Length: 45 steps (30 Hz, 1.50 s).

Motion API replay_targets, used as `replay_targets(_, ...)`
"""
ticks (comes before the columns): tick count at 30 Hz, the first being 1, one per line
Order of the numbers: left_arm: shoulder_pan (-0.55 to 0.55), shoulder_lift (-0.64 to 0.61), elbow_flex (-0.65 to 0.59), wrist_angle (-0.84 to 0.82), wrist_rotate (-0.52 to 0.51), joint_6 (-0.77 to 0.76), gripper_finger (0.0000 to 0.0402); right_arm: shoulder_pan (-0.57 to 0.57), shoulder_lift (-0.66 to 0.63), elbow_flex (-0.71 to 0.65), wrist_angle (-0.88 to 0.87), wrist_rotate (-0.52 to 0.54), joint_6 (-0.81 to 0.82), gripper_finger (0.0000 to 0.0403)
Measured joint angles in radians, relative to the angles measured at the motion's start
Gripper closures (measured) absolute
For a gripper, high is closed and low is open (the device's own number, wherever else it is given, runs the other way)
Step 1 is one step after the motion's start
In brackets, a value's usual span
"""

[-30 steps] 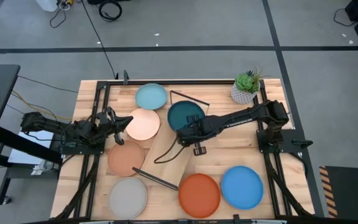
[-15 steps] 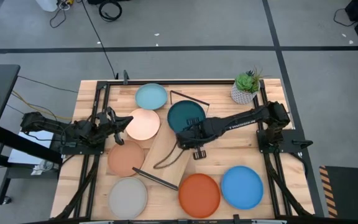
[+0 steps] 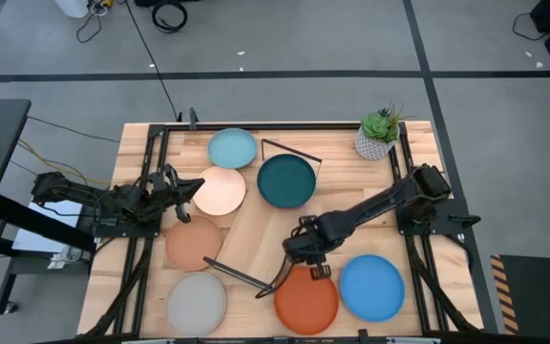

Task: Place and stack plates onto a shelf
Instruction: Stack the orange plate on top of the dark green plate on the shelf

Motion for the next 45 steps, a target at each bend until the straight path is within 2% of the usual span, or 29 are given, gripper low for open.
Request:
replay_targets(4,0.000,0.000,0.000,0.000,0.000,0.000,0.0392,0.002,0.001,-0.073,0.099,-0.062,0.069,0.0252)
replay_targets(11,0.000,0.000,0.000,0.000,0.000,0.000,0.0392,0.016,0.001,-0.120,0.155,-0.068,0.158,0.0211)
replay_targets(15,0.000,0.000,0.000,0.000,0.000,0.000,0.0392,0.015,0.001,-0.119,0.153,-0.070,0.190,0.0200)
replay_targets(21,0.000,0.000,0.000,0.000,0.000,0.000,0.0392,0.020,0.002,-0.038,0.041,-0.082,0.237,0.0199)
replay_targets(26,0.000,0.000,0.000,0.000,0.000,0.000,0.0392,0.118,0.001,0.020,0.054,-0.093,0.149,0.0199)
replay_targets(35,0.000,0.000,0.000,0.000,0.000,0.000,0.0392,0.327,0.001,0.015,0.077,-0.090,0.011,0.0200)
replay_targets(37,0.000,0.000,0.000,0.000,0.000,0.000,0.0392,0.362,0.001,0.015,0.118,-0.066,-0.006,0.0201)
replay_targets(42,0.000,0.000,0.000,0.000,0.000,0.000,0.0392,0.434,0.001,0.015,0.222,0.087,0.020,0.0212)
replay_targets(45,0.000,0.000,0.000,0.000,0.000,0.000,0.0392,0.453,0.001,0.015,0.238,0.124,0.058,0.0219)
